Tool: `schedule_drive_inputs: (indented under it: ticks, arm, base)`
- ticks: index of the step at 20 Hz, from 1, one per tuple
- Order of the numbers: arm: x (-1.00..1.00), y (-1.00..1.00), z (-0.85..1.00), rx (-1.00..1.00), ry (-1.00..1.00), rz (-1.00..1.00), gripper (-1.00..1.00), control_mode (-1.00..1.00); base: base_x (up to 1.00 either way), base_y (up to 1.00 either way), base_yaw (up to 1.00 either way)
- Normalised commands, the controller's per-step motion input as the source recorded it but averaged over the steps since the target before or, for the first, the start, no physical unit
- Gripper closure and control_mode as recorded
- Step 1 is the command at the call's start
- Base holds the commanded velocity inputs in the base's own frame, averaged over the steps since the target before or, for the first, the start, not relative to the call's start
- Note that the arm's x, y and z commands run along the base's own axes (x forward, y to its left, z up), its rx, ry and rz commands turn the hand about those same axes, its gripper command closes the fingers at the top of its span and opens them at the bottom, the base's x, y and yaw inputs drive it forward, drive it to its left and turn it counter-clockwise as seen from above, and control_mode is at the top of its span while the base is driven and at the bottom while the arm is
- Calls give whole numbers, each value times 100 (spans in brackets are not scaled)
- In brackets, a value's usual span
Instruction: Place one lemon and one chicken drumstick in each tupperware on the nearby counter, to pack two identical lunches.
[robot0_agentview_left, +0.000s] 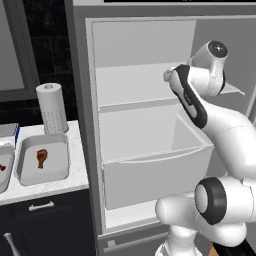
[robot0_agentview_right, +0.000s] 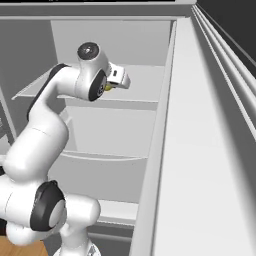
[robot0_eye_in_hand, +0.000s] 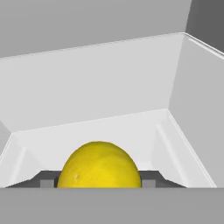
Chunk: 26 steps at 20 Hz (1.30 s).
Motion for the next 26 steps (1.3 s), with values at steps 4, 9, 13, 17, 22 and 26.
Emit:
schedule_drive_inputs:
  ticks: [4, 9, 13, 17, 22, 26]
  arm:
    - [-100, 2, 1, 0, -3, 0, 100, -100]
    - [-100, 15, 6, 0, 0, 0, 100, -100]
    - [-100, 23, 0, 0, 1, 0, 100, -100]
    - [-100, 35, -7, -5, 1, 5, 100, -100]
    - [-100, 17, -43, -5, 0, 4, 100, -100]
    - [-100, 0, -43, 0, -2, 7, 100, -100]
  base:
    - [0, 0, 0]
    - [0, 0, 0]
    - [0, 0, 0]
    - [0, 0, 0]
    - [0, 0, 0]
    - [0, 0, 0]
